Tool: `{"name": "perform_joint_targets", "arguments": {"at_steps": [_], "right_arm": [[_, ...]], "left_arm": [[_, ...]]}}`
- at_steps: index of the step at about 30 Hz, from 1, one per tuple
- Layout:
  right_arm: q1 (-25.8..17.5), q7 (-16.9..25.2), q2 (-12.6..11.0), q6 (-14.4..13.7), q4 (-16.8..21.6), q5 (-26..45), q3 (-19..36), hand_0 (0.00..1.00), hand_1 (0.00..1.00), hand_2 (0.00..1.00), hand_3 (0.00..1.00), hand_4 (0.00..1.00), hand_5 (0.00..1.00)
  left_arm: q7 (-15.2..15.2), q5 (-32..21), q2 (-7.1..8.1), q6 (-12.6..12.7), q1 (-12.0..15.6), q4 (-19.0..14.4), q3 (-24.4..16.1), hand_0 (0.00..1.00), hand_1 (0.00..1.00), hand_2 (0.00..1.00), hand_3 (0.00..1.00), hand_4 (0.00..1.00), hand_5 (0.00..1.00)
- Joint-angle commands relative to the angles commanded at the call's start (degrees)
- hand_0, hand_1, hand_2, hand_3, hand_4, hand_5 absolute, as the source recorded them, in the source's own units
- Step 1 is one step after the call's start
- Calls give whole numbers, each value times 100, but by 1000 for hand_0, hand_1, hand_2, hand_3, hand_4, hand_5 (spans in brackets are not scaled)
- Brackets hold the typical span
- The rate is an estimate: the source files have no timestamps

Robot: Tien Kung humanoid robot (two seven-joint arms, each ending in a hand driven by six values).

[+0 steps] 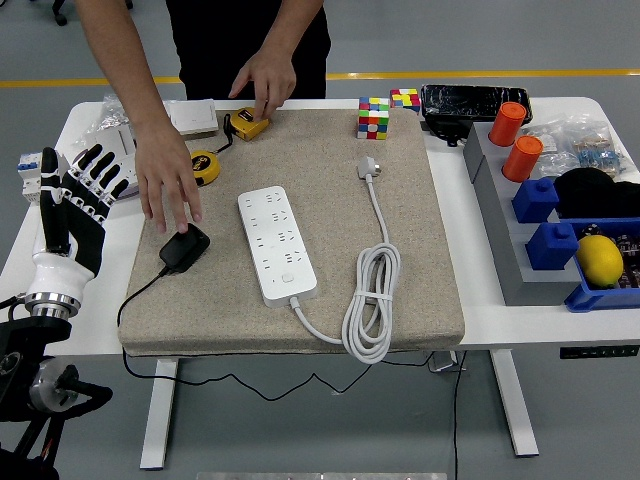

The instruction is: Pick up the plug,place it near the board,insert it into the board,press the button

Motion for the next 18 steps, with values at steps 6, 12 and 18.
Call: {"name": "perform_joint_targets", "arguments": {"at_steps": [6, 12, 18], "right_arm": [[17, -2, -2, -1, 0, 0, 16, 961, 928, 864, 879, 998, 998], [26, 1, -3, -3, 0, 16, 17, 960, 928, 864, 879, 998, 998], [40, 2, -12, -5, 0, 29, 16, 961, 928, 864, 879, 998, 998]], "left_arm": [[47, 146, -2, 0, -13, -5, -19, 840, 901, 855, 846, 998, 773], [68, 257, 3, 4, -12, 0, -29, 842, 903, 855, 848, 998, 766], [99, 380, 7, -8, -20, 6, -70, 839, 904, 856, 849, 998, 764]]}}
